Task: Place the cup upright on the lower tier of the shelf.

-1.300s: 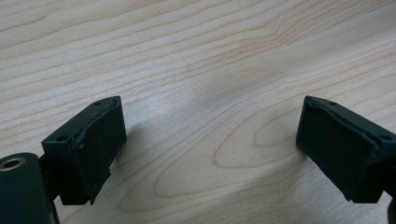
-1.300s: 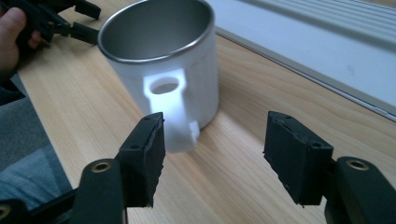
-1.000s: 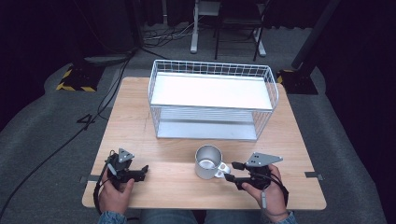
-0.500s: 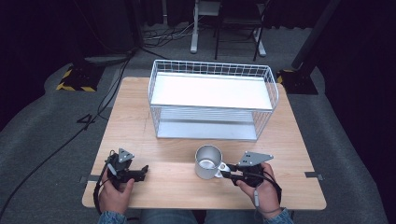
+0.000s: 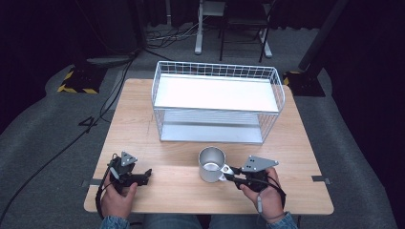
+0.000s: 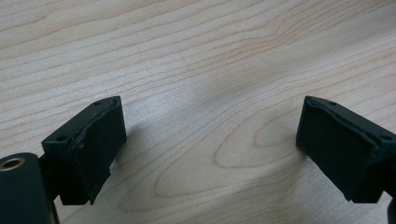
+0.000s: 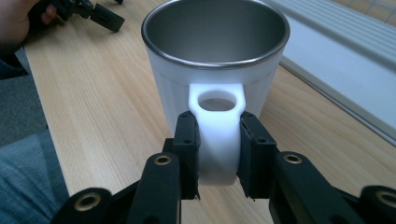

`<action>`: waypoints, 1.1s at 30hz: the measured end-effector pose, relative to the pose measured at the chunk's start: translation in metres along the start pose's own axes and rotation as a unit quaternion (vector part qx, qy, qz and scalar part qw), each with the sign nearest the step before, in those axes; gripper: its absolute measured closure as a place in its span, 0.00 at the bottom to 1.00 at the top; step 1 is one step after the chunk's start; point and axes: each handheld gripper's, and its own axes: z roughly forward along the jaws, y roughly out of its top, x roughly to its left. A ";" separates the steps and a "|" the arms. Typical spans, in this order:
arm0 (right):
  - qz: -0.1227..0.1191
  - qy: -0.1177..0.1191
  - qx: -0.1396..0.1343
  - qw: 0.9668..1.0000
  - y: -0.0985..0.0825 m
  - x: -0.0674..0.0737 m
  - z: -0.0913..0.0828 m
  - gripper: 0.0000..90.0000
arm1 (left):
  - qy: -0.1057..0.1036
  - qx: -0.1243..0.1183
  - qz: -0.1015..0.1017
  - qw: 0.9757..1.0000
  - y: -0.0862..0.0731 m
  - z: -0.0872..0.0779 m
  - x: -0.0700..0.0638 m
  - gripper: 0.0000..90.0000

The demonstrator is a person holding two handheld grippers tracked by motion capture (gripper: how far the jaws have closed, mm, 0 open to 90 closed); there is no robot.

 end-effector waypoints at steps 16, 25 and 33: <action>0.019 -0.032 -0.047 0.998 0.014 -0.012 -0.013 0.80 | 0.000 0.000 0.000 1.000 0.000 0.000 0.000 0.10; 0.043 -0.058 -0.058 0.996 0.024 -0.034 -0.013 0.80 | 0.000 0.000 0.000 1.000 0.000 0.000 0.000 0.10; 0.055 -0.092 -0.063 0.992 0.034 -0.056 -0.012 0.80 | 0.000 0.001 0.000 1.000 0.000 0.000 0.000 0.10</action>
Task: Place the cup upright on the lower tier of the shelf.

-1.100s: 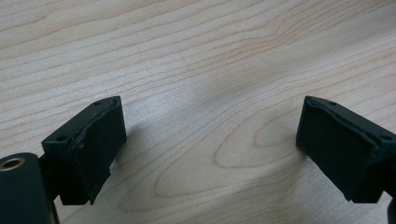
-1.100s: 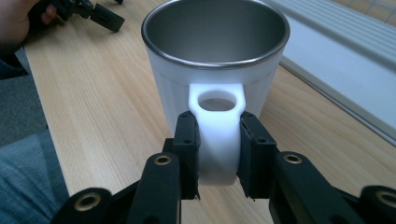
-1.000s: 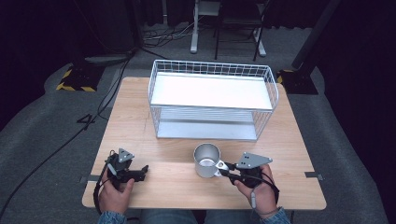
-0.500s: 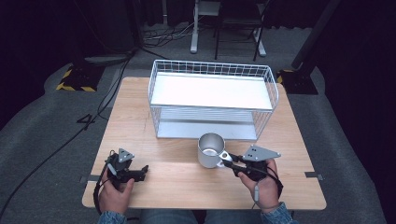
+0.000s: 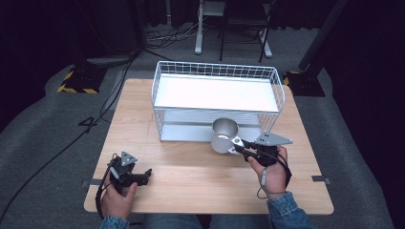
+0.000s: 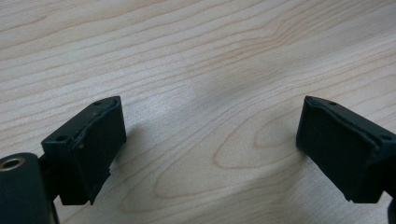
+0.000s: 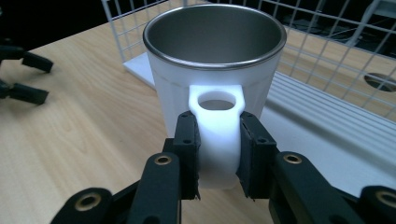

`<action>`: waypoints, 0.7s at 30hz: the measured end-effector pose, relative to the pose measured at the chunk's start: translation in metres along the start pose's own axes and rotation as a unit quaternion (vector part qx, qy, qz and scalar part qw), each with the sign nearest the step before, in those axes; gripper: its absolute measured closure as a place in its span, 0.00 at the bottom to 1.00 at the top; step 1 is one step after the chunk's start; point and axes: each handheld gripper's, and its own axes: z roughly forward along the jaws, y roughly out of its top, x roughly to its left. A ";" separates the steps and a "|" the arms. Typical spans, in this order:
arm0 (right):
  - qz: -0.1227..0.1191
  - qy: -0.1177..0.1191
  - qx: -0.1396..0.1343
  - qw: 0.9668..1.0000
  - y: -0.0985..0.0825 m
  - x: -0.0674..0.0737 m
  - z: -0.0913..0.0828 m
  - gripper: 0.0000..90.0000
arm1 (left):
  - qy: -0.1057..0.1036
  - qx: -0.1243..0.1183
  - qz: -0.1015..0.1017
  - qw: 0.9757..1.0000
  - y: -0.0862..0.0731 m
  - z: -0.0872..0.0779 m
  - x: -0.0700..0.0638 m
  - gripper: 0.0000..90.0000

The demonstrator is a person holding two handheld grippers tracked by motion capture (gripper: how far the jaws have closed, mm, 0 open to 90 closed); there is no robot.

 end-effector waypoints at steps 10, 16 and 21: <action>0.019 -0.044 -0.008 0.999 0.007 -0.025 0.007 0.80 | 0.000 0.000 0.000 1.000 0.000 0.000 0.000 0.10; 0.033 -0.071 -0.008 0.997 0.006 -0.039 0.016 0.80 | 0.000 0.000 0.000 1.000 0.000 0.000 0.000 0.10; 0.043 -0.084 -0.011 0.995 0.006 -0.048 0.023 0.80 | 0.000 0.000 0.001 1.000 0.000 0.000 0.000 0.10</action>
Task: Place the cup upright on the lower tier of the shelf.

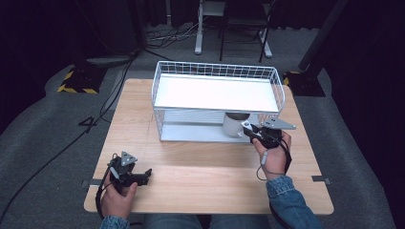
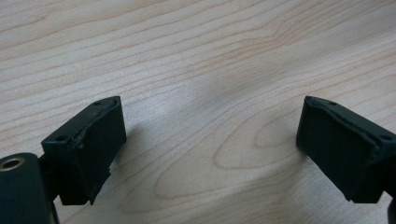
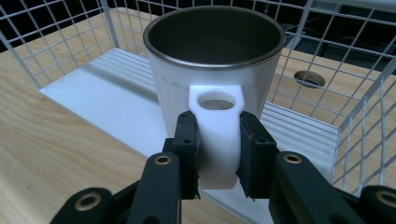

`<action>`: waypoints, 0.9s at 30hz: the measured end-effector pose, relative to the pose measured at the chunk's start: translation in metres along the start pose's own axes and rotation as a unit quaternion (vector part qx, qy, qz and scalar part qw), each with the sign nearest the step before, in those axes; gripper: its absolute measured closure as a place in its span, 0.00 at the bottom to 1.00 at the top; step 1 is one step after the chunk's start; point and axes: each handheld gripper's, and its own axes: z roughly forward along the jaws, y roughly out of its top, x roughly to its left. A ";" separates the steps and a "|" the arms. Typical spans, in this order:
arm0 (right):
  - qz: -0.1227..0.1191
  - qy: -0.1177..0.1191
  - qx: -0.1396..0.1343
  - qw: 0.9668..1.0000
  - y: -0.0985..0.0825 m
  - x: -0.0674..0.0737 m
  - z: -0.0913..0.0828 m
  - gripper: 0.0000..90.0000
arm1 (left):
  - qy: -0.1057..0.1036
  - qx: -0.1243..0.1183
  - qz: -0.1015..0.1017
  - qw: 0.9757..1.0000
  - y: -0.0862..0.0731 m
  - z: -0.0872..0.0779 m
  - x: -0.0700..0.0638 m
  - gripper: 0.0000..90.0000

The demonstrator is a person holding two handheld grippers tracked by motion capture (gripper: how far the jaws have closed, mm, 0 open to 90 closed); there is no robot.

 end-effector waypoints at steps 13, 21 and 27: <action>0.008 -0.024 0.000 1.000 -0.003 -0.007 0.022 0.80 | 0.000 0.000 0.000 1.000 0.000 0.000 0.000 0.10; 0.013 -0.034 0.004 0.999 -0.009 -0.013 0.034 0.80 | 0.000 0.000 0.000 1.000 0.000 0.000 0.000 0.10; 0.015 -0.033 0.007 0.999 -0.013 -0.014 0.037 0.80 | -0.001 0.000 0.000 1.000 0.000 0.000 0.000 0.10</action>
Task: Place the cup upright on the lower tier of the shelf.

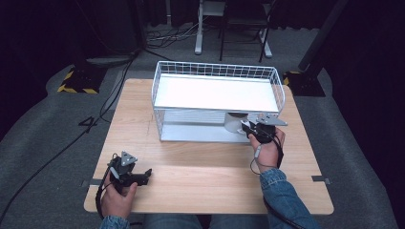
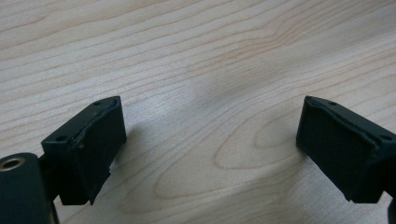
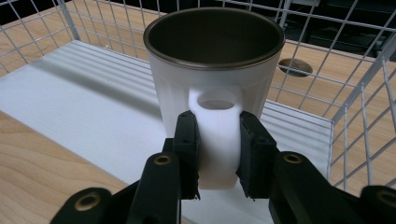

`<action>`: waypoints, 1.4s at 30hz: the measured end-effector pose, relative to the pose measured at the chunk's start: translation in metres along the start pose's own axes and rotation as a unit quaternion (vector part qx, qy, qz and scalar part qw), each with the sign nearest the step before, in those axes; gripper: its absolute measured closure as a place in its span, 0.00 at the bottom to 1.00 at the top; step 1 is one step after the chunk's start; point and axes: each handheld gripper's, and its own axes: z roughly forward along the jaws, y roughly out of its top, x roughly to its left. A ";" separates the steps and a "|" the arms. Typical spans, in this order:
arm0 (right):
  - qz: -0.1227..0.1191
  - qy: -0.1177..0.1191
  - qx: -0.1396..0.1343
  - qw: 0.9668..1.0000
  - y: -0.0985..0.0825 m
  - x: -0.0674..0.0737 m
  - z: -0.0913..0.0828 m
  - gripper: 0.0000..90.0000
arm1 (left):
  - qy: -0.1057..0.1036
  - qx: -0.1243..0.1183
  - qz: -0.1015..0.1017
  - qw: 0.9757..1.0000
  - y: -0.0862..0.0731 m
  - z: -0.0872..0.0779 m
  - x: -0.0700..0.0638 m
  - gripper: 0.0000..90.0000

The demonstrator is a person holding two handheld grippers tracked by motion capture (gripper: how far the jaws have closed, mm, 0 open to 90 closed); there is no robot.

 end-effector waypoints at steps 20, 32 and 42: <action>0.005 0.007 0.012 1.000 -0.002 -0.004 0.000 0.79 | 0.000 0.000 0.000 1.000 0.000 0.000 0.000 0.10; 0.011 0.012 0.000 1.000 0.001 -0.001 -0.010 0.53 | 0.000 0.000 0.000 1.000 0.000 0.000 0.000 0.10; 0.004 0.034 -0.011 0.999 0.002 -0.001 -0.045 0.48 | 0.000 0.000 0.000 1.000 0.000 0.000 0.000 0.10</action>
